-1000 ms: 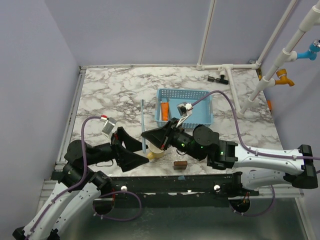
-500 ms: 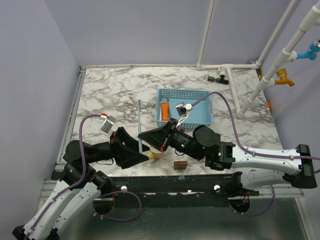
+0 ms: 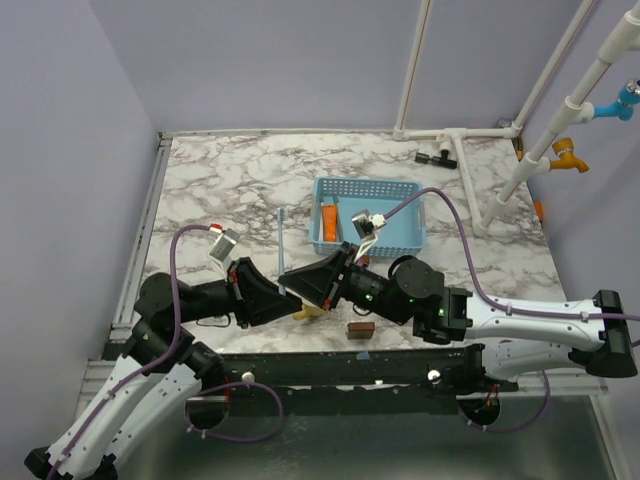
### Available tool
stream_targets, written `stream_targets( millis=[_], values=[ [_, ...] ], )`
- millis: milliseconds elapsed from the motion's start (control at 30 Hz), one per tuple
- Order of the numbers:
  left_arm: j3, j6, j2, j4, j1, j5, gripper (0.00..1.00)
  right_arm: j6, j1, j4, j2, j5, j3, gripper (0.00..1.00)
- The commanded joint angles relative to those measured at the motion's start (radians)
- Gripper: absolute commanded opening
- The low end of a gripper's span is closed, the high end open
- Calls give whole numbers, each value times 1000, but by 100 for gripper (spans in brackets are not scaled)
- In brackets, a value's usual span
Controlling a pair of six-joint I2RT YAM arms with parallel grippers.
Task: Prepare toiletry sets of a toothbrush and toothpaste on the tray
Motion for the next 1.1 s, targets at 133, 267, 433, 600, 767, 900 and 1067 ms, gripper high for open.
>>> stream_targets(
  millis=[133,267,433,600,767,900,1067],
  values=[
    [19,29,5,8,2,0,0,-32,6,-65,-42,15,-21,17],
    [31,58,13,-45,3,1,0,-43,5,-125,-66,5,-16,45],
    [45,107,17,-138,2,28,0,-71,5,-266,-106,14,16,56],
    [68,186,9,-280,3,33,0,-111,5,-380,-138,-7,58,61],
    [109,281,24,-439,3,37,0,-141,5,-568,-103,29,181,64],
    [119,331,18,-516,3,49,0,-168,6,-649,-77,49,253,65],
    [138,398,30,-609,2,121,0,-216,4,-769,-35,50,373,67]
  ],
)
